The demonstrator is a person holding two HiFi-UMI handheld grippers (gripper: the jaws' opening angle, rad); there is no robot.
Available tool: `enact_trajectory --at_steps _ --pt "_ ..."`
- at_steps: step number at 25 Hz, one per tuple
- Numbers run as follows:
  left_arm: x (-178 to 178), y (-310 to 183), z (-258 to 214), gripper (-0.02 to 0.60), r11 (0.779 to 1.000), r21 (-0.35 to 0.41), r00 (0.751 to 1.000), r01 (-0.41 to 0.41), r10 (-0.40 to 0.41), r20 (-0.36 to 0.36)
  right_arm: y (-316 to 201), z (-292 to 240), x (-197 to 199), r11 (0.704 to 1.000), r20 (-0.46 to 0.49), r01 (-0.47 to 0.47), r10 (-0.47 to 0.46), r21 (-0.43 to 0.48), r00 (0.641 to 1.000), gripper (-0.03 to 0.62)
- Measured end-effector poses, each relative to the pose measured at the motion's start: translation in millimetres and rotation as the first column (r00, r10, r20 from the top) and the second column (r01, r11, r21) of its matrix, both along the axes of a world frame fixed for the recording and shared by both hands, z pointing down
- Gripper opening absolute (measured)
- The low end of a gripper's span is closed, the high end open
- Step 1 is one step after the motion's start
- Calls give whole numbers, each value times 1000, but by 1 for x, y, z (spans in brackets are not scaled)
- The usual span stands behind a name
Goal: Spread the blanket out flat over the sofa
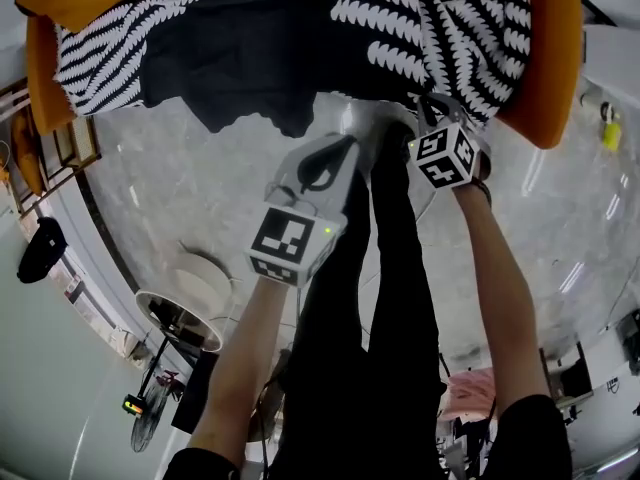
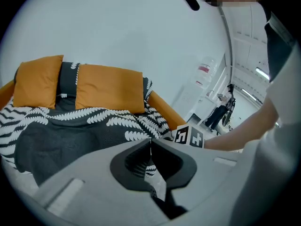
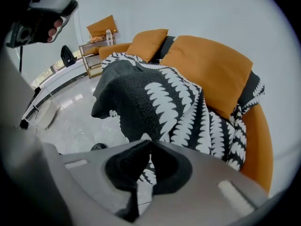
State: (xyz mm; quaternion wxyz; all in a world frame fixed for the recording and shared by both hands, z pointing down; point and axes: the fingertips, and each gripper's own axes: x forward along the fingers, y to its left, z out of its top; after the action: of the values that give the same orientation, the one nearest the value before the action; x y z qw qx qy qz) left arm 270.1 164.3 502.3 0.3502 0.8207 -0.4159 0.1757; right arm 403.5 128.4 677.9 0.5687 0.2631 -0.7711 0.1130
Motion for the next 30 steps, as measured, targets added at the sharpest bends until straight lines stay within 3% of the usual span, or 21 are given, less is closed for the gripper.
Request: enact_trajectory --at_steps 13,20,24,30 --pt "16 2 -17 14 994 36 994 -106 106 -15 78 -20 64 991 -70 -113 108 -76 992 9" --pt "9 0 -14 14 994 27 994 -103 103 -27 121 -3 76 972 -107 -137 118 -189 987 9" --pt "2 -16 -8 14 994 17 994 -105 105 -30 120 10 78 954 -131 -183 155 -239 979 9" --pt "4 -13 1 14 993 15 993 -116 116 -21 112 24 84 950 -142 -263 240 -170 960 12"
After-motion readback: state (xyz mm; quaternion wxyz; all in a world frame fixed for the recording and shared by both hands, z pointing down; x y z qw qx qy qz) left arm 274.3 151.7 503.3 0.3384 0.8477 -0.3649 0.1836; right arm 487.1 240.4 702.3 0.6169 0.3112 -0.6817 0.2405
